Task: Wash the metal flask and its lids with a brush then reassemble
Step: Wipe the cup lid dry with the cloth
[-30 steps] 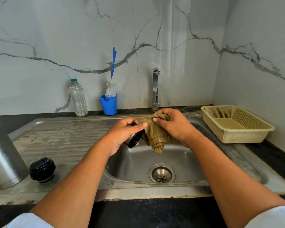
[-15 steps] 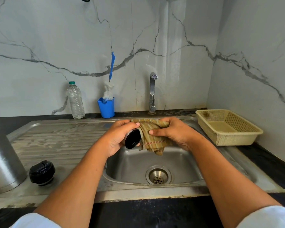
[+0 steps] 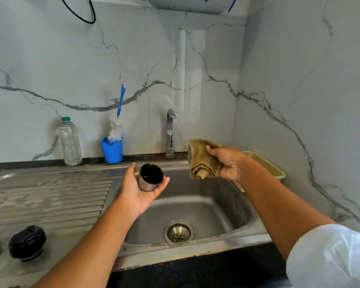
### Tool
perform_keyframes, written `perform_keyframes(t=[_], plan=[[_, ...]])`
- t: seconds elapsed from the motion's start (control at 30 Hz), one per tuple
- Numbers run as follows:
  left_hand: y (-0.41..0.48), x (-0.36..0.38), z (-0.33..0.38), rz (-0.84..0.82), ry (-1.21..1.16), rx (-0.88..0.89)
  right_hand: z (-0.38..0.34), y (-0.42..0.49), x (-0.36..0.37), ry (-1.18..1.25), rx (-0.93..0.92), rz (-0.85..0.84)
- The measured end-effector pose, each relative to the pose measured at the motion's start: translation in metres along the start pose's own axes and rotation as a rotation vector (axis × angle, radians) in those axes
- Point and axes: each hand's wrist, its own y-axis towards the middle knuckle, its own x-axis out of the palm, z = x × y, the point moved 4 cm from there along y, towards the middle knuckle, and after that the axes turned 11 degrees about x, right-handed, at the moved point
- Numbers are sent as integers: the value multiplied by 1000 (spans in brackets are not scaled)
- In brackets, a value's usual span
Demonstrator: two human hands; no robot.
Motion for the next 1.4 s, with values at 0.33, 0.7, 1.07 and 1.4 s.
perform_keyframes(t=[0.33, 0.7, 1.07, 1.4], plan=[[-14, 56, -54, -92, 132, -27, -49, -4, -70, 154, 7, 219], [-3, 77, -115, -24, 96, -79, -84, 23, -160, -940, -66, 638], [15, 59, -109, 22, 110, -58, -23, 66, -128, -1626, 40, 348], [15, 59, -105, 11, 83, -58, -23, 55, -142, -941, 345, 208]])
